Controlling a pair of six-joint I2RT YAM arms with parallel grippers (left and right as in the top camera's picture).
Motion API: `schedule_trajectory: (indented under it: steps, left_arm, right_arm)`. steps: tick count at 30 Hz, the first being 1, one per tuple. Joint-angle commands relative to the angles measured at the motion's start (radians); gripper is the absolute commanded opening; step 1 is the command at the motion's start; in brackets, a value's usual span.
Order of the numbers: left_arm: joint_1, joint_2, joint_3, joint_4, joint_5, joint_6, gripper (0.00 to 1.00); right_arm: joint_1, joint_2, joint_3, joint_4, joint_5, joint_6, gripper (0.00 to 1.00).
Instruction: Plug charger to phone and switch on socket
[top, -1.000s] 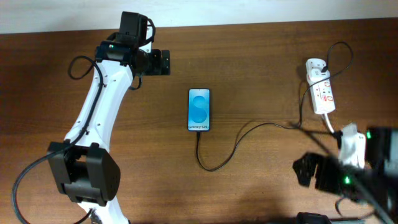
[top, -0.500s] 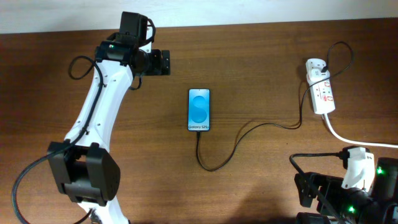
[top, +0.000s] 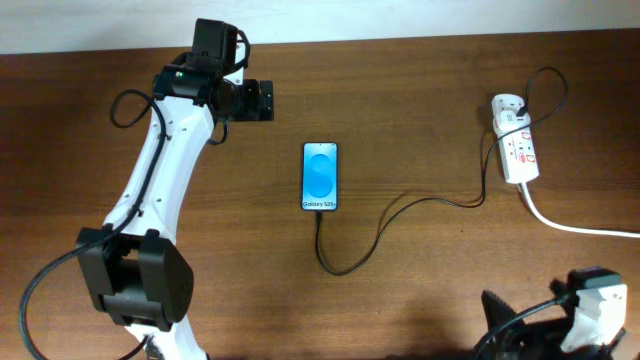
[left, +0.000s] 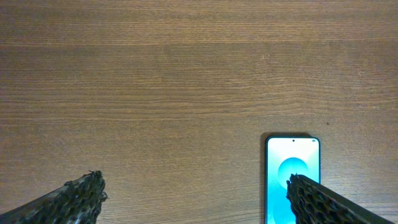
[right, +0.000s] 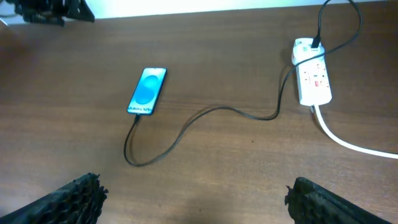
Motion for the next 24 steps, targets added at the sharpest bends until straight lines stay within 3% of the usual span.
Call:
schedule_trajectory:
  steps: [1, 6, 9, 16, 20, 24]
  left_arm:
    - [-0.003, 0.008, -0.003, 0.0, -0.008, 0.008, 0.99]
    - [-0.003, 0.008, -0.003, -0.001, -0.008, 0.009, 0.99]
    - [-0.003, 0.008, -0.003, -0.001, -0.007, 0.008, 0.99]
    - [-0.003, 0.008, -0.003, 0.0, -0.008, 0.008, 0.99]
    - [-0.003, 0.008, -0.003, -0.001, -0.008, 0.008, 0.99]
    - [-0.003, 0.008, -0.003, 0.0, -0.008, 0.008, 0.99]
  right_arm:
    - [0.015, -0.112, -0.196, 0.152, 0.019, -0.051, 0.98]
    - [0.015, -0.398, -0.716, 0.617, -0.002, -0.189, 0.98]
    - [0.015, -0.454, -0.949, 0.911, -0.034, -0.189, 0.98]
    - [0.015, -0.454, -1.153, 1.275, 0.013, -0.243, 0.99]
    - [0.013, -0.455, -1.298, 1.497, 0.05, -0.15, 0.98]
    - [0.013, -0.455, -1.314, 1.503, 0.106, -0.098, 0.98]
